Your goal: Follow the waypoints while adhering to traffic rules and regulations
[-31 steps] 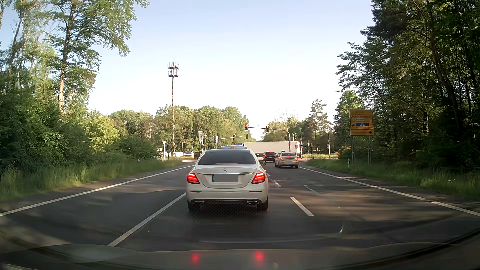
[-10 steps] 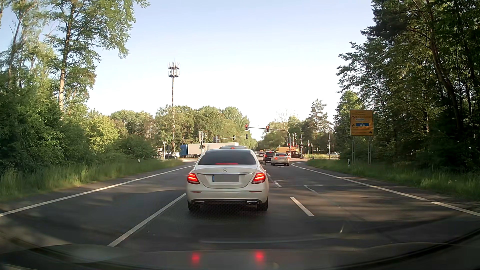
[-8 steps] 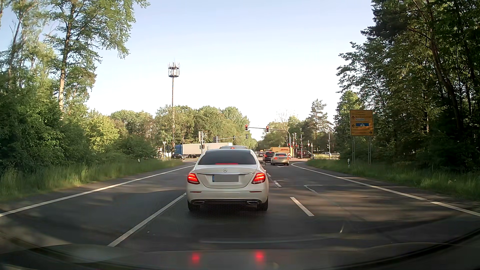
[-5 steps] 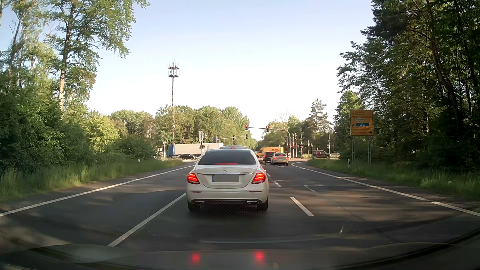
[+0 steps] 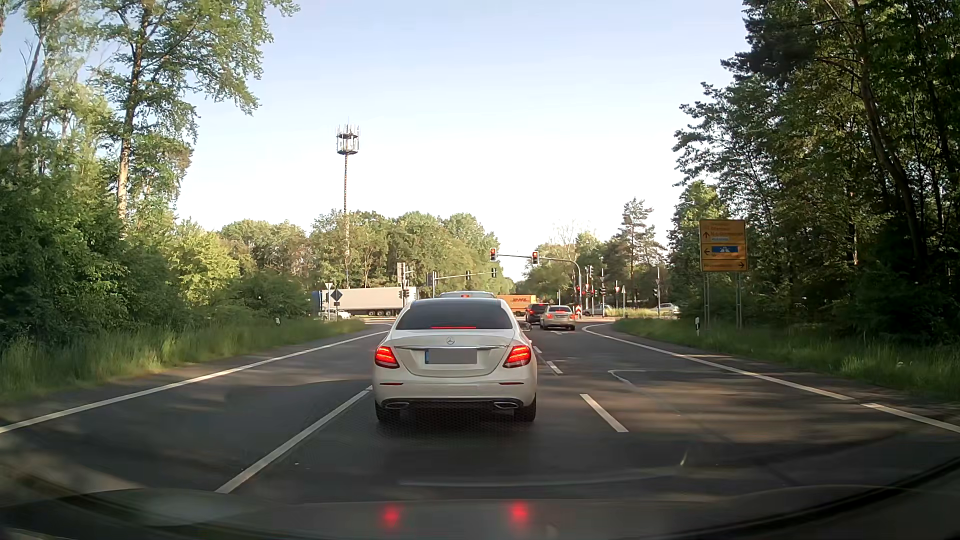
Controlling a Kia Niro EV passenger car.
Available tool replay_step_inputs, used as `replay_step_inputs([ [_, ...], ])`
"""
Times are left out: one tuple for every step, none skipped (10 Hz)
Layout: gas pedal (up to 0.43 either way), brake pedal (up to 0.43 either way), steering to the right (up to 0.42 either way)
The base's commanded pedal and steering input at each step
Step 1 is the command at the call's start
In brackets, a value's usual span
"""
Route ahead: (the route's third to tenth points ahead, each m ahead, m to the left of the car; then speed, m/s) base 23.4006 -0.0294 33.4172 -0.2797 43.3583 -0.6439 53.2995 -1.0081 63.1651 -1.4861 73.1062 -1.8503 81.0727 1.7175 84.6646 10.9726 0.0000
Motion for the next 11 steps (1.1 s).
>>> replay_step_inputs([
  [0.0, 0.0, -0.004],
  [0.0, 0.0, -0.004],
  [0.0, 0.0, -0.004],
  [0.0, 0.0, -0.005],
  [0.0, 0.0, -0.004],
  [0.0, 0.0, -0.004],
  [0.0, 0.0, -0.004],
  [0.0, 0.0, -0.004],
  [0.0, 0.0, -0.004],
  [0.0, 0.0, -0.004],
  [0.0, 0.0, -0.004],
])
